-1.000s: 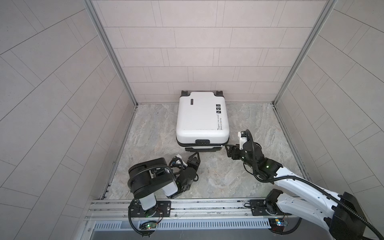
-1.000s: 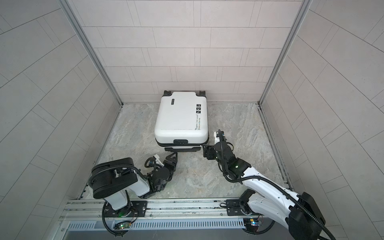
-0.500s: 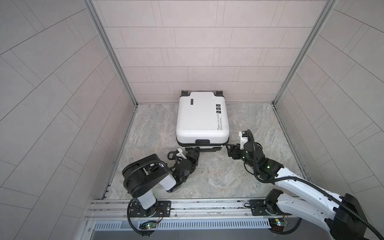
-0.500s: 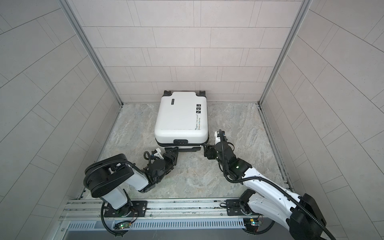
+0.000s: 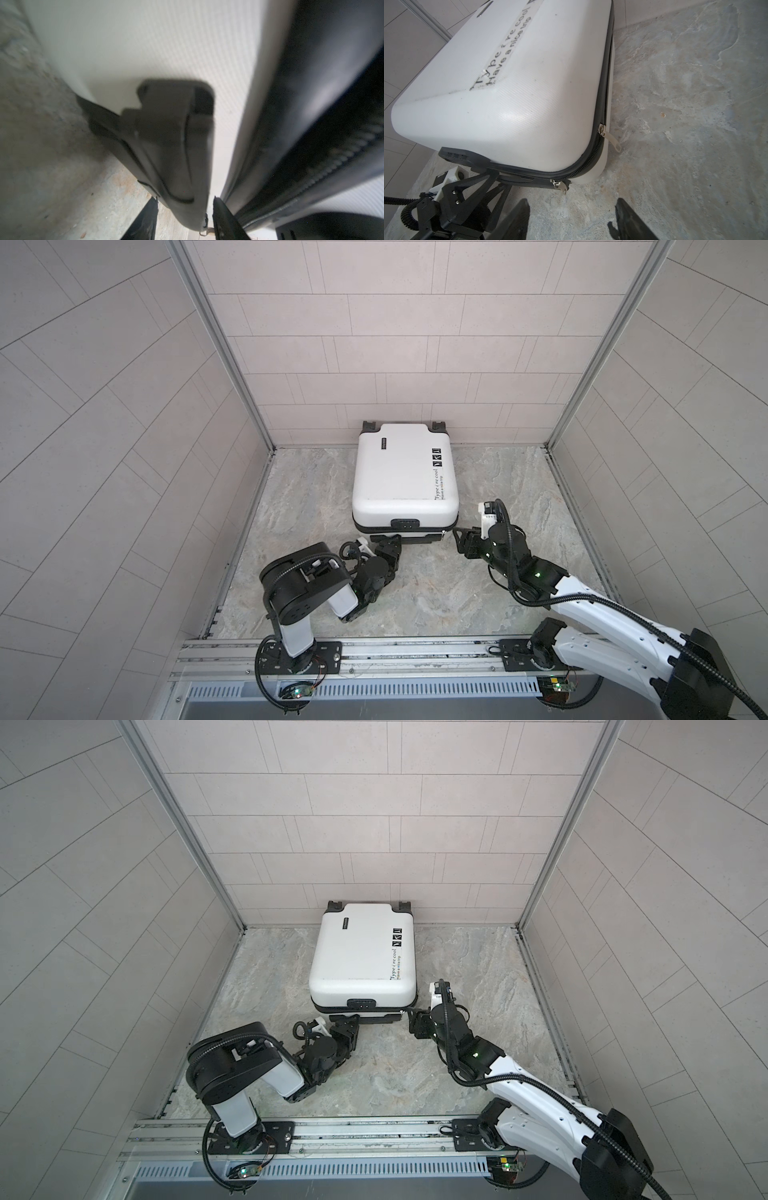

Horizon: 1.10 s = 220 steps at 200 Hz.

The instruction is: Pack the luggage

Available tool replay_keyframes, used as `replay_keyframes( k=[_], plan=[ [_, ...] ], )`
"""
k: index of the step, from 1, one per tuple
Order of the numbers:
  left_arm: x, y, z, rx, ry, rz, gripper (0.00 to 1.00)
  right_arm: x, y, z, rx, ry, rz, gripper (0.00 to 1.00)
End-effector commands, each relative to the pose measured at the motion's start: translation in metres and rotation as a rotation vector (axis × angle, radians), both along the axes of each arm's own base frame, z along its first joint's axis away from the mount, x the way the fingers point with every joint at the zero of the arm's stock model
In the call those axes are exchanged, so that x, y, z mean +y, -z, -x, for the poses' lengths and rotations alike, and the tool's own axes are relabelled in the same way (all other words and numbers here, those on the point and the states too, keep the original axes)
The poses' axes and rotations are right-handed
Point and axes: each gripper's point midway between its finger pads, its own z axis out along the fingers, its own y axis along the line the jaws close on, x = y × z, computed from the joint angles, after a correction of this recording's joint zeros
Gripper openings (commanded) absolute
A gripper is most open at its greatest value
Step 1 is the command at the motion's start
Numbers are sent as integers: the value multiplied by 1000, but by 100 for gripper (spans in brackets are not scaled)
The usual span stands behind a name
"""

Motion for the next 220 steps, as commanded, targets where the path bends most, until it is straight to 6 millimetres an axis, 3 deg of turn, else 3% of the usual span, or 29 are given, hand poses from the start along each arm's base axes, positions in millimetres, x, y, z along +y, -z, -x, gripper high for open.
replay_keyframes(
  k=[1, 61, 83, 136, 181, 220],
  plan=[
    [-2, -6, -12, -14, -52, 44, 48, 3, 8, 2, 4, -11, 1, 65],
    [2, 1, -15, -7, -86, 32, 39, 15, 33, -3, -62, -80, 26, 59],
    [2, 3, -15, -4, -88, 27, 29, 22, 41, -6, -100, -112, 48, 59],
    [3, 2, -15, -10, -86, 19, 16, 35, 43, -12, -179, -160, 65, 59],
    [2, 1, -15, -12, -81, 20, 13, 35, 46, -17, -183, -141, 70, 49],
    [0, 0, -15, -12, -75, 25, 13, 39, 56, -19, -163, -144, 63, 46]
  ],
)
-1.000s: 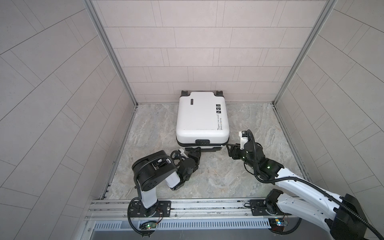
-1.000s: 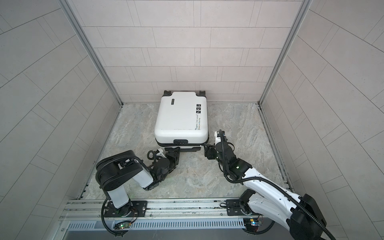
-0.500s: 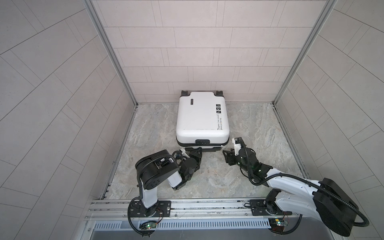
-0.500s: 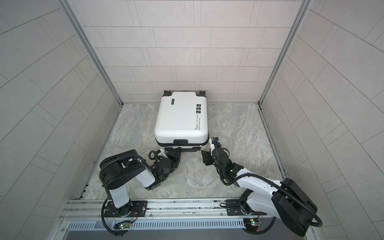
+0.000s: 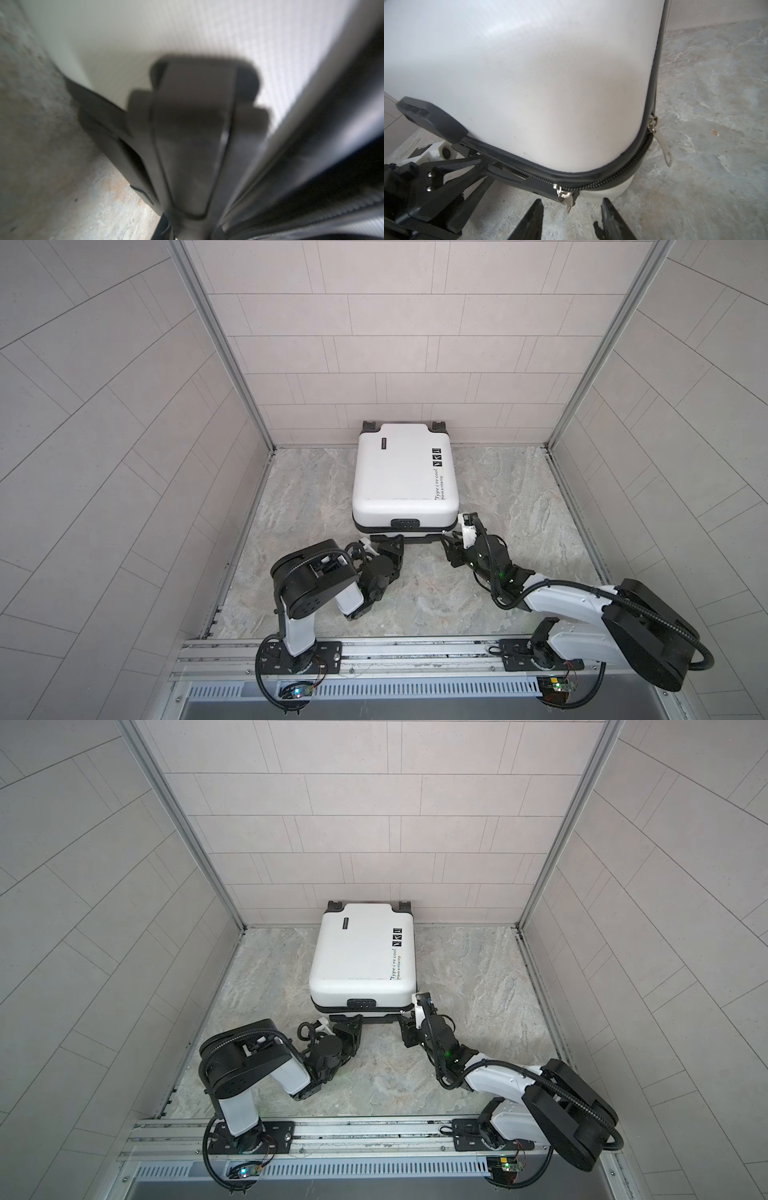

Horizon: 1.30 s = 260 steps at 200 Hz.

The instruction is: Pack the luggage

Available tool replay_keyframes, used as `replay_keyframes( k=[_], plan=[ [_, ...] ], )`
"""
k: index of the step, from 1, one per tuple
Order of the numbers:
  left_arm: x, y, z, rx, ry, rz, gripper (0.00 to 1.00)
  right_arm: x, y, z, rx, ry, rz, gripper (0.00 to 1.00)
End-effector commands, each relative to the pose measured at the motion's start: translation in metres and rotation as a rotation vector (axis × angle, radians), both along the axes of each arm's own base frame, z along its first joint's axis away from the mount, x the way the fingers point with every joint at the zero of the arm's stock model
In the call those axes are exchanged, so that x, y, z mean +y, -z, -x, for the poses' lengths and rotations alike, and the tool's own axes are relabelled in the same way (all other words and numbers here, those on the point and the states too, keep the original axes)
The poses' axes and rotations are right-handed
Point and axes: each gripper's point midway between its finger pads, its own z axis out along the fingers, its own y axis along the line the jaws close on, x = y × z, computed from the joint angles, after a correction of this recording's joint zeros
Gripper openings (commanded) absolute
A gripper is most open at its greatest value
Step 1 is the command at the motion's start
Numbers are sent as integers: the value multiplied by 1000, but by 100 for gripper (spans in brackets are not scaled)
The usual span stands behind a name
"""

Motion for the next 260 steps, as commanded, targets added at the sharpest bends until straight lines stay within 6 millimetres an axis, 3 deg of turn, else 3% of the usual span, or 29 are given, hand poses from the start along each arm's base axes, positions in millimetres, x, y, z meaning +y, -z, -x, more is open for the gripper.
replay_keyframes(
  k=[1, 68, 166, 231, 260],
  plan=[
    [6, 1, -6, -16, -33, -45, 13, 3, -3, -3, -22, 3, -15, 46],
    [2, 2, -6, -13, -19, -41, 12, 5, 4, -11, -21, 21, -9, 40],
    [2, 3, -5, -6, -15, -36, 11, 10, -8, -26, -63, 54, -79, 24],
    [4, 4, -4, -1, -17, -35, 10, -9, -5, -29, -44, 114, -64, 0],
    [5, 4, -4, -2, -22, -33, 9, -18, 4, -27, -14, 127, -27, 0]
  ],
)
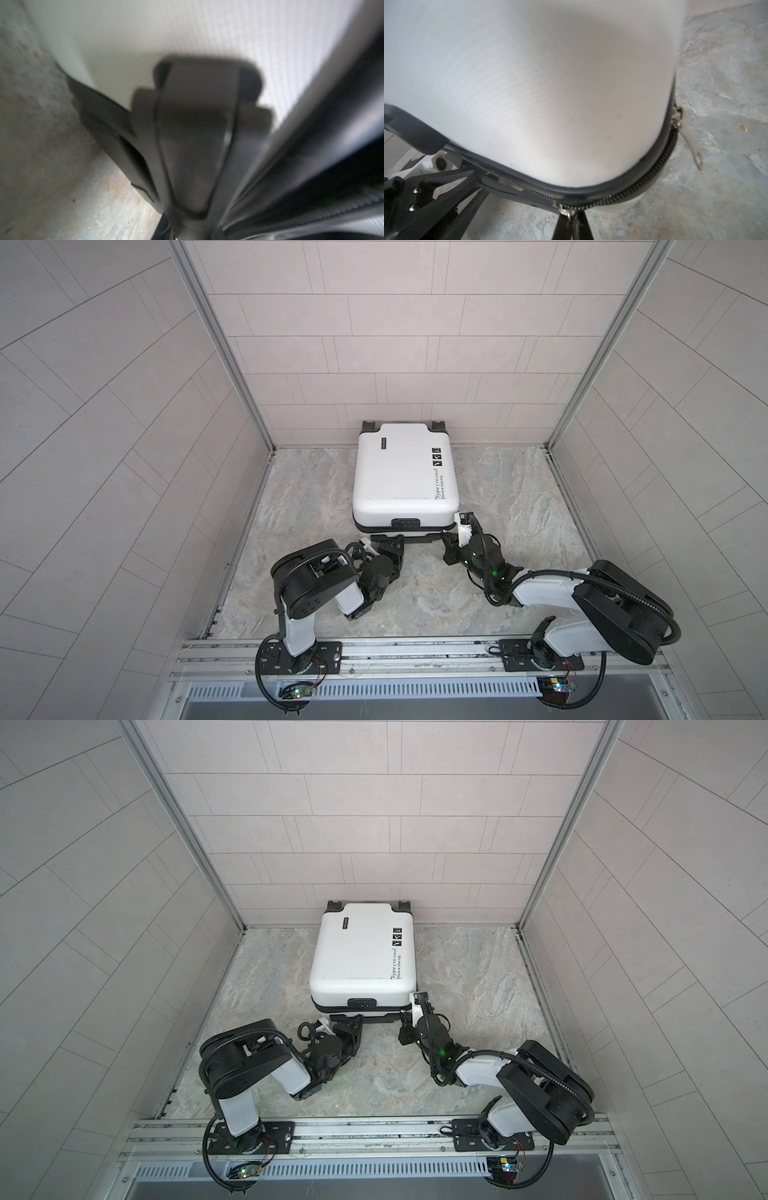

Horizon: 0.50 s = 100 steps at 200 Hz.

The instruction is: Pack the luggage

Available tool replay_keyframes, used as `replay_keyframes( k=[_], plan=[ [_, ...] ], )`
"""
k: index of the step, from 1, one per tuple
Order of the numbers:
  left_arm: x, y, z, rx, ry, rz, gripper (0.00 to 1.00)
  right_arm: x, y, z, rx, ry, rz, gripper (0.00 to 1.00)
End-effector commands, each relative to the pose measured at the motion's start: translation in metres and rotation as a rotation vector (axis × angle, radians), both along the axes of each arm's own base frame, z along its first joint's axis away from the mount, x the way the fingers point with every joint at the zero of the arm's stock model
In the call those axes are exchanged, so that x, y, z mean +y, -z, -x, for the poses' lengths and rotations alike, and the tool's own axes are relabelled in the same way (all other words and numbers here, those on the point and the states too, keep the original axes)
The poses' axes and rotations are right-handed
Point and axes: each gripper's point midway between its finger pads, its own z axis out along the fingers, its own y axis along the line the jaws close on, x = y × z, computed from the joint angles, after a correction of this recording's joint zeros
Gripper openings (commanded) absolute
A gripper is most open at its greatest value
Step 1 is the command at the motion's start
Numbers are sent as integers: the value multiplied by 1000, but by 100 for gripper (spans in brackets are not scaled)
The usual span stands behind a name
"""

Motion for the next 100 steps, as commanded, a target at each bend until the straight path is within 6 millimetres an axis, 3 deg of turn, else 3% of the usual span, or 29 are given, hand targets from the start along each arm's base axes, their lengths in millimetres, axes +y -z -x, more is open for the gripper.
replay_keyframes(
  k=[1, 46, 100],
  plan=[
    [6, 4, -4, -6, -26, -41, 9, -24, -8, -13, -22, 102, 27, 0],
    [10, 6, -3, 0, -38, -45, 0, -40, 0, -10, 2, 125, 33, 0],
    [19, 7, 0, 4, -66, -45, 0, -62, 4, -9, 14, 155, 43, 0]
  ],
)
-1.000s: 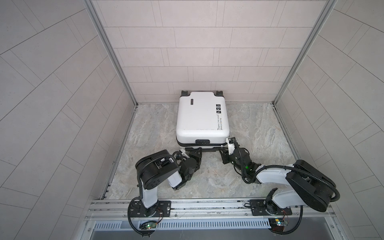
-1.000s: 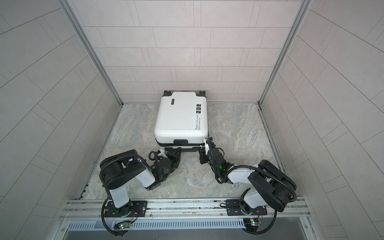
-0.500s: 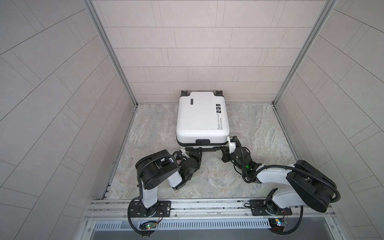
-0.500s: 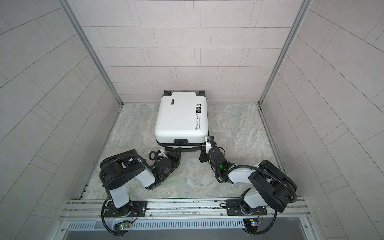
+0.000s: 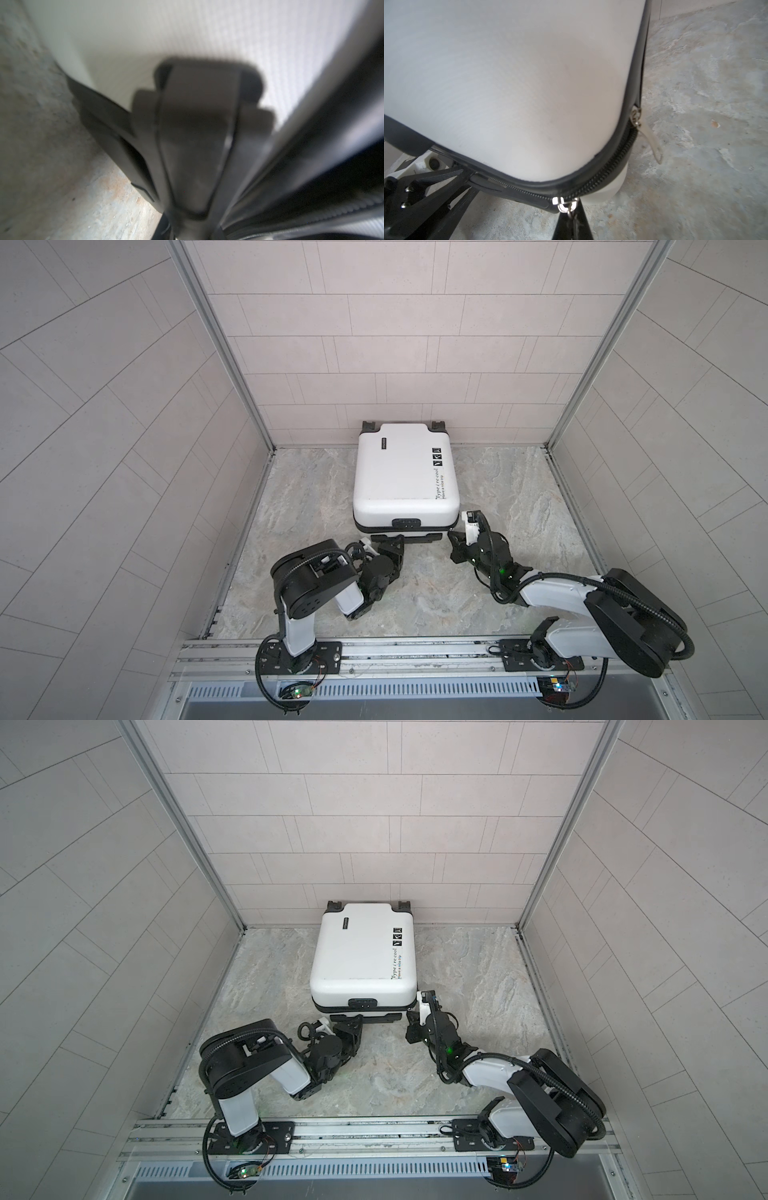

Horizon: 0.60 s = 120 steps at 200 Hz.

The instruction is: Pack the luggage

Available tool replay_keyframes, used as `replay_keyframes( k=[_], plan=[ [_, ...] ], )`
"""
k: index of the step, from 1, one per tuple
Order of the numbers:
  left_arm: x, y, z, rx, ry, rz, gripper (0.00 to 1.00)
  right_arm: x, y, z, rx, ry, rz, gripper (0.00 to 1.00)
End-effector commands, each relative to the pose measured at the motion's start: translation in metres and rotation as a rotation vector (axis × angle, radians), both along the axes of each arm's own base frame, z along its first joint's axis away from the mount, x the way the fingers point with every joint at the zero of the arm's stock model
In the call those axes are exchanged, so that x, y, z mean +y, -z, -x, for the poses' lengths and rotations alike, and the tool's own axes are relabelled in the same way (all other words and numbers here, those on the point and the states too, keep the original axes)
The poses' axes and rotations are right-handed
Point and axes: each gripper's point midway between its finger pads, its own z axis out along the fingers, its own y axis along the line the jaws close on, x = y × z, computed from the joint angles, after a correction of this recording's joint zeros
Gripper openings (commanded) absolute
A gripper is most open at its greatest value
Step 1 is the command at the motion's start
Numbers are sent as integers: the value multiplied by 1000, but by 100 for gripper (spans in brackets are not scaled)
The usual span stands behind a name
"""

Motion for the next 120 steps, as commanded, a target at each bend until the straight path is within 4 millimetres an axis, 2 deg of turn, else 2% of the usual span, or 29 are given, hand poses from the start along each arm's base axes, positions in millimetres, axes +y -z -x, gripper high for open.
replay_keyframes(
  k=[1, 41, 46, 62, 120],
  plan=[
    [19, 7, -1, 2, -67, -49, 0, -36, 6, -6, 1, 127, 44, 0],
    [16, 4, 0, -1, -48, -42, 0, -45, 7, -12, 19, 117, 32, 0],
    [21, 11, 5, 13, -44, -63, 0, -45, 8, -13, 23, 114, 33, 0],
    [21, 11, 6, 13, -36, -67, 0, -46, 8, -17, 35, 99, 34, 0],
    [20, 12, 9, 15, -15, -77, 0, -50, 0, -34, 49, 64, 22, 0]
  ],
)
